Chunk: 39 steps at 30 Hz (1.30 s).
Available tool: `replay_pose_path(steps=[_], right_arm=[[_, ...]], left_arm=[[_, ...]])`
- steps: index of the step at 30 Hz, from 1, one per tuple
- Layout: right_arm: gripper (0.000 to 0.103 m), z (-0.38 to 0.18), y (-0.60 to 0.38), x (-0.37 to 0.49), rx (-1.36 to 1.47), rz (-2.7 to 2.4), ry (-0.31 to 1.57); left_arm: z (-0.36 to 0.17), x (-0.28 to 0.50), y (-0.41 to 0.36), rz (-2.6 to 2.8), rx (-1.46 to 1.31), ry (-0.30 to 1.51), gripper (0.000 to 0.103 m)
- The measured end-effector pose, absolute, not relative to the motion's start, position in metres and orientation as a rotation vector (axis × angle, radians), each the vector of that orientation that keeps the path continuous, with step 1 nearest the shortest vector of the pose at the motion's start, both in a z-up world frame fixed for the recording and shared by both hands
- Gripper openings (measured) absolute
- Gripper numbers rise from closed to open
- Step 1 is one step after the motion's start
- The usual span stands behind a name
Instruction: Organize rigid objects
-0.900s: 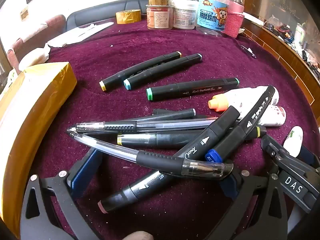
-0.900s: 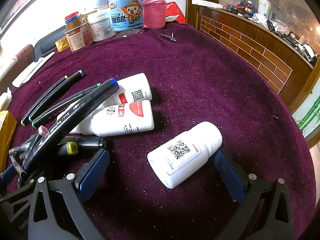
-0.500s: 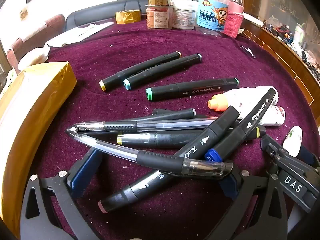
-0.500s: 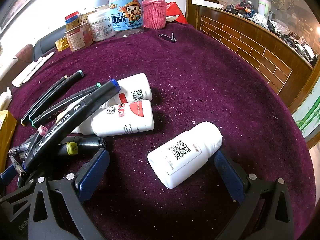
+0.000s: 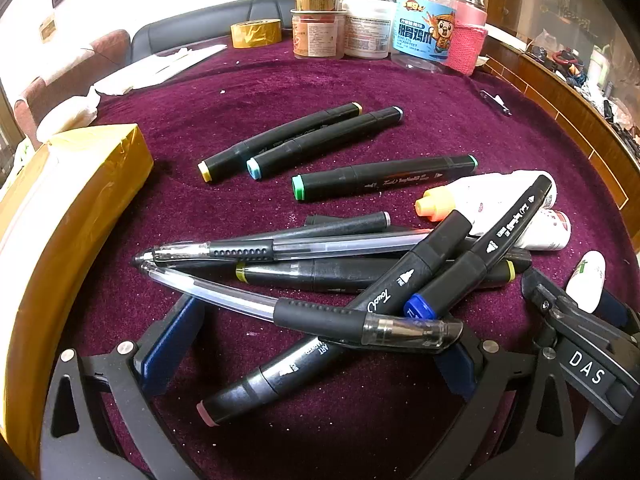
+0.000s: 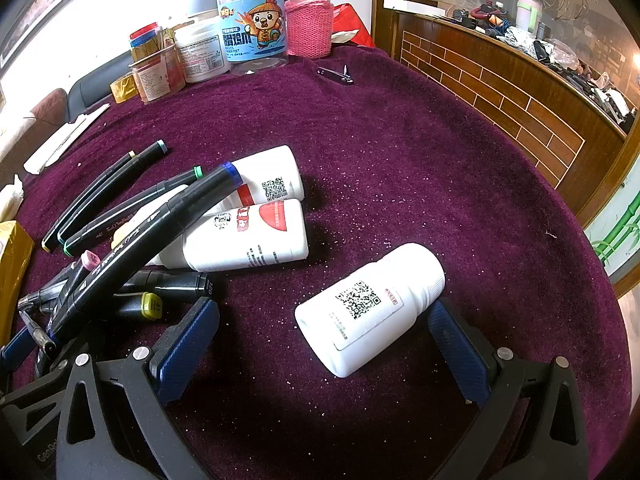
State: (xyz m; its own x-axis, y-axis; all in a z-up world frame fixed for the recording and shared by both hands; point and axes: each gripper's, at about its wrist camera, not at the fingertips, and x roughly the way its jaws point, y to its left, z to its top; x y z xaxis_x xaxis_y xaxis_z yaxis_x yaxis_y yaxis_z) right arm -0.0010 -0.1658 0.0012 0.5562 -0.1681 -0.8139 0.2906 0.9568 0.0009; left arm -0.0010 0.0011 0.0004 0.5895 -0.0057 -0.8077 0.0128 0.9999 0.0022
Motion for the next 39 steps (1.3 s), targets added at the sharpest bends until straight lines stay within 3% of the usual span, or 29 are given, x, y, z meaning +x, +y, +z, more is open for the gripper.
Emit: replay_pose_path(steps=[39], right_arm=[[0.102,0.0016,-0.1672,0.0012,0.148,-0.281,0.944]], left_arm=[[0.0000,-0.0001,0.0014,0.006,-0.001,0.940,0.103]])
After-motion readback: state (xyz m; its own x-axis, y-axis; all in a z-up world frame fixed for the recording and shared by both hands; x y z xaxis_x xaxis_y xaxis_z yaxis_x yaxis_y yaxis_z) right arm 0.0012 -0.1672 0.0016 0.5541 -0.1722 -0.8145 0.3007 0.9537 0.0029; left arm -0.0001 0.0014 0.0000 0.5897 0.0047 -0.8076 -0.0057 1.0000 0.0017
